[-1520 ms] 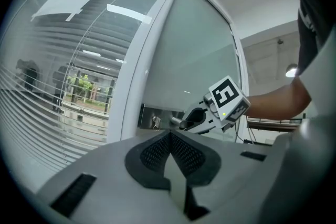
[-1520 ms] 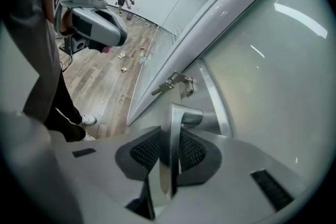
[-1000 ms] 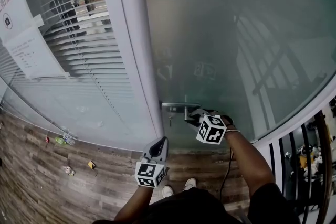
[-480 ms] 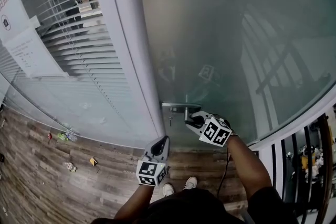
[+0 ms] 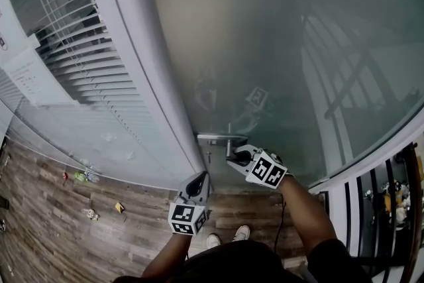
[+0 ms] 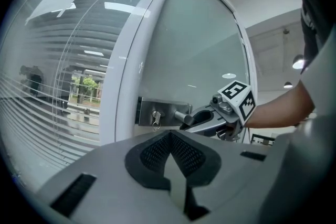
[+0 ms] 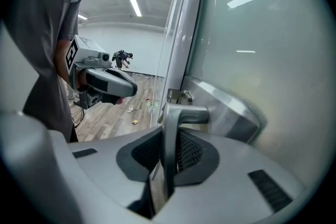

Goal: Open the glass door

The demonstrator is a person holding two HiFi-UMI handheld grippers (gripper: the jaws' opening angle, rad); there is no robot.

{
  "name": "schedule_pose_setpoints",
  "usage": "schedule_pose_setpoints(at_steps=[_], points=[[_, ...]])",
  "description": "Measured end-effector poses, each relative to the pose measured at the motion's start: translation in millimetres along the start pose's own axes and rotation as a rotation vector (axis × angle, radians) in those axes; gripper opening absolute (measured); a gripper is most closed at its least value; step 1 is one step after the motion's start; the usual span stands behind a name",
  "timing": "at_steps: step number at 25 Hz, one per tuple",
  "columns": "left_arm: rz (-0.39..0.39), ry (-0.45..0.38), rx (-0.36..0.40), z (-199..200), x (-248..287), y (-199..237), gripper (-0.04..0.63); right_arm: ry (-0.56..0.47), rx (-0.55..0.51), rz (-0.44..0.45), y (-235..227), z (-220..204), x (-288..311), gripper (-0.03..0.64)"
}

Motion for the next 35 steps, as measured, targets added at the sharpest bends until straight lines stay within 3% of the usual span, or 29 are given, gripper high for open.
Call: schedule_pose_setpoints(at_steps=[9, 18, 25, 35], points=[[0.030, 0.015, 0.020, 0, 18, -6, 0.002, 0.021, 0.001, -0.031, -22, -1, 9, 0.055], [0.088, 0.016, 0.051, -30, 57, -12, 0.002, 0.027, 0.036, -0.056, -42, -34, 37, 0.055], [0.112, -0.031, 0.046, 13, 82, -9, 0.002, 0.094, 0.020, -0.062, -94, -15, 45, 0.055], [0.107, -0.014, 0.016, 25, 142, 26, 0.002, 0.097, 0.092, -0.076, -165, -19, 74, 0.054]])
Point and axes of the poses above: the fingertips, and each gripper's own axes: x forward along the fingers, y to its left, z out of its top, the point moved 2 cm from there along -x, backward along the fingers, and after that the axes turned 13 degrees about -z, right-handed, at the moved point
